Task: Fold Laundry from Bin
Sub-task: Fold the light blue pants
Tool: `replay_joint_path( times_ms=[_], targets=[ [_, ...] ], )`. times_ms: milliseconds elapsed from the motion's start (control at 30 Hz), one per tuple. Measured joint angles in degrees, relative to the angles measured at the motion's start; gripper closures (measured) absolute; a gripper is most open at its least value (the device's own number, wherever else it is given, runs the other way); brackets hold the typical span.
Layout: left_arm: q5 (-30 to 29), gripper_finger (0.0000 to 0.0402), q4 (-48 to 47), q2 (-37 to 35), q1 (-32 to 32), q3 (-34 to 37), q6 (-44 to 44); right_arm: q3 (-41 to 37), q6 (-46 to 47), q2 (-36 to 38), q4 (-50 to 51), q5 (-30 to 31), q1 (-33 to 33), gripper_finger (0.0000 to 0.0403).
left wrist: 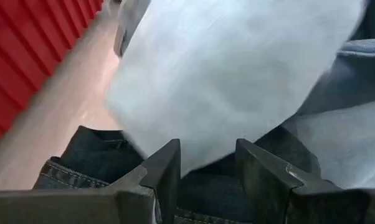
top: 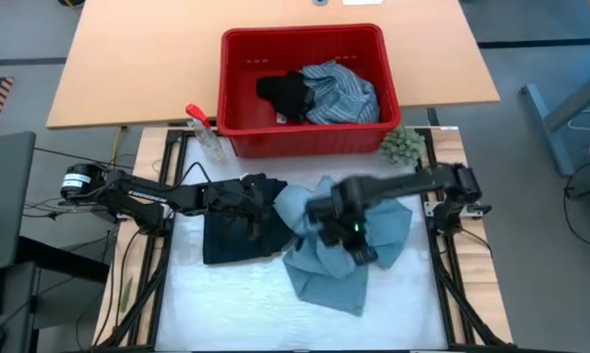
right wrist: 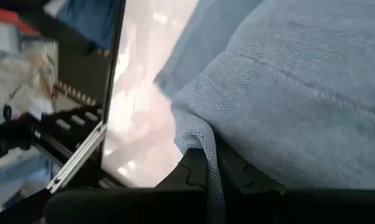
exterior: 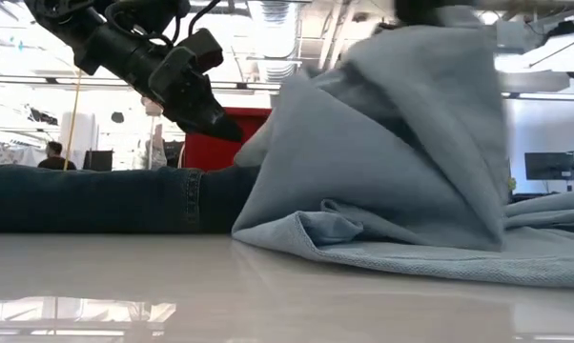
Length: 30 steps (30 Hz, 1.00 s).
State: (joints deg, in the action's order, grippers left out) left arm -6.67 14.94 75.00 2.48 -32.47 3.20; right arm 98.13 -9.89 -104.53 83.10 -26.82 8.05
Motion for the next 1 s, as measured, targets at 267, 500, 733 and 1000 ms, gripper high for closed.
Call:
replay_joint_path(
  times_ms=[267,500,733,1000],
  targets=[
    [-0.01,0.0258,0.38,0.0,-0.02,0.0,-3.0,-14.01,23.36,7.62,-13.81,7.99,10.85,0.0335],
    [0.03,0.0258,4.53,0.0,-0.02,0.0,-5.55,-16.96,39.32,14.58,-16.06,12.46,14.02,0.0223],
    [3.51,0.0258,11.56,0.0,-0.02,0.0,-5.58,-16.94,44.13,24.9,-16.03,22.75,18.19,0.0182],
    [2.94,0.0258,7.73,1.25,0.59,-9.65,-6.03,-16.9,54.74,32.36,-16.91,46.3,33.33,0.0183]
  ],
)
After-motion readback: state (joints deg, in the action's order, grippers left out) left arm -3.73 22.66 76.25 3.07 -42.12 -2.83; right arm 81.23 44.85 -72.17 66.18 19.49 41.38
